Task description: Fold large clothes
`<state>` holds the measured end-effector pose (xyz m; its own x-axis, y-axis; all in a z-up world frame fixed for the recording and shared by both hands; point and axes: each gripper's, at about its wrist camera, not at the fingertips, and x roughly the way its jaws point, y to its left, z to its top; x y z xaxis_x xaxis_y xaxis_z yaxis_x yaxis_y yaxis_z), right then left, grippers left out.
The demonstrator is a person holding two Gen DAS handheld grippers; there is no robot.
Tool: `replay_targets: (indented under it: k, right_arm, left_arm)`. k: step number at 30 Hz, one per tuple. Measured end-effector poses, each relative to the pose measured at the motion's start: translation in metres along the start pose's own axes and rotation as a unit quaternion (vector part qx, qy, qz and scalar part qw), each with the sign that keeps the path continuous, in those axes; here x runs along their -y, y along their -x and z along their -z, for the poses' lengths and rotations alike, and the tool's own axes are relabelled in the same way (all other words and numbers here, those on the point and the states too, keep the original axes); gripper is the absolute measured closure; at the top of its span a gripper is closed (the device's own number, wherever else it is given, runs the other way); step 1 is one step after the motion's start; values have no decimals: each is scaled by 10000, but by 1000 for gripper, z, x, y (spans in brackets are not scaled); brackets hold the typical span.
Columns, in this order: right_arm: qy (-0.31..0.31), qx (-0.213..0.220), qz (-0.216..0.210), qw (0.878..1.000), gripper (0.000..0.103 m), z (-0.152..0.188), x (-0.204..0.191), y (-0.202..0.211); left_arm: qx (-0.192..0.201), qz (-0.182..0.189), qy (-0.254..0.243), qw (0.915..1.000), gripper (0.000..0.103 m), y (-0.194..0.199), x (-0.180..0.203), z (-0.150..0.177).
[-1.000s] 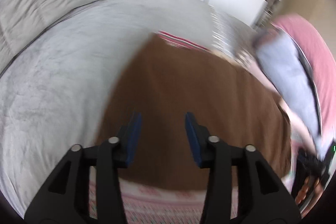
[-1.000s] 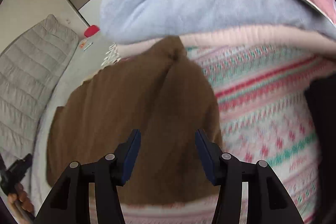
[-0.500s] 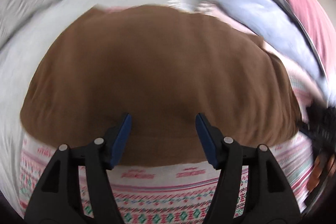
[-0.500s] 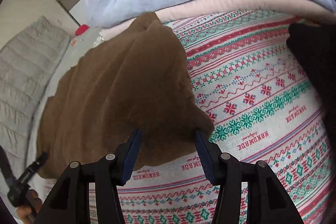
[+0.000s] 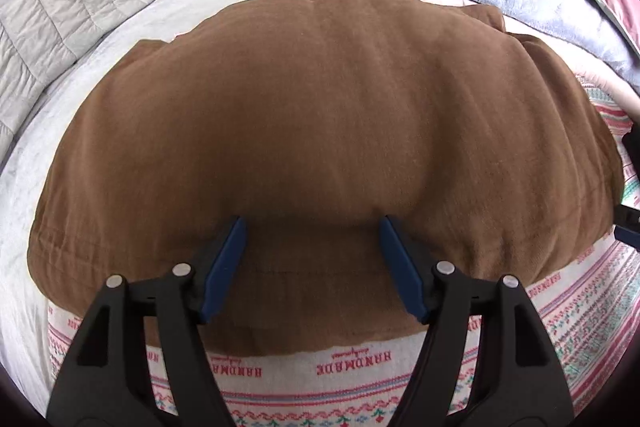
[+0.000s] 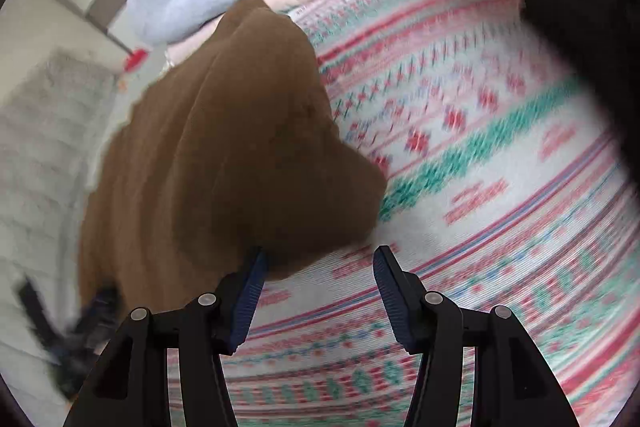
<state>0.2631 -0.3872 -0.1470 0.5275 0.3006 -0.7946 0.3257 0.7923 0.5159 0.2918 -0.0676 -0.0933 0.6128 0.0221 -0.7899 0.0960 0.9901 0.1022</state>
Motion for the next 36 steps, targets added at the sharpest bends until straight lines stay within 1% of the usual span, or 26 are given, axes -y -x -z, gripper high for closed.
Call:
replay_targets:
  k: [2,4,5,8,10,11,13,14,17,18,20,22,24,25,29,30,32,33,36]
  right_arm:
    - [-331,-28,-321,9989,47,-3,12,-8]
    - [-492,107,-650,9966,47,-6,17,-11]
    - [-512,130,-732,9959,44,-7,17,-11]
    - [-660,237,-850,9939,42,-7,17,-15]
    - [-989,321,-1021,9893,42,-6,21,-14]
    - [-1095,339,-1084,9875,42,-5,23,-13]
    - [-1259,296,-1146,9850,42,-3,26,-15]
    - [-1277,274,-1154,9847,42,-3,27,-15]
    - [-1260,269,-1073,9858,42,-3,23,-14]
    - [-1251,253,-1043,9863,42,-3,21,-14]
    - [-1238,199,-986,9872,42,-6,16,-16]
    - [-1291,124,-1036,9861,42,-5,13,-18]
    - [-1370,12,-1195,9833,42,-5,10,-23]
    - [-1390,-34,-1251,9823,42,-3,9,-25]
    - [-1310,11,-1204,9840,42,-3,2,-27]
    - [-1321,34,-1208,9838,42,-3,2,-27]
    - [-1409,46,-1259,9820,42,-4,4,-29]
    - [-1446,44,-1288,9811,42,-4,5,-30]
    - [-1419,26,-1306,9812,42,-7,5,-31]
  left_arm:
    - [-39,48,72,10000,31,-3,-3,-1]
    - [-52,58,120,9999,31,-3,-3,0]
    - [-46,40,110,9999,31,-4,-3,1]
    - [-42,57,174,9998,32,0,-3,1]
    - [-50,100,200,9997,37,8,-4,-4]
    - [10,146,175,9997,38,16,-4,-9]
    - [185,168,105,9996,38,26,-2,-19]
    - [193,180,90,9996,38,26,-1,-25]
    - [-98,398,266,9988,38,6,0,-50]
    - [-152,376,267,9988,38,-2,2,-58]
    - [-218,159,148,9995,38,-21,8,-76]
    - [-430,-37,66,9990,38,-45,12,-98]
    - [-442,-157,107,9988,38,-55,10,-118]
    - [-418,-153,139,9989,38,-57,8,-127]
    - [-448,37,287,9986,38,-71,5,-169]
    - [-512,15,306,9982,38,-77,6,-172]
    - [-778,-85,312,9964,38,-96,8,-173]
    - [-897,-120,324,9954,36,-108,7,-171]
    - [-794,-235,238,9963,34,-121,7,-164]
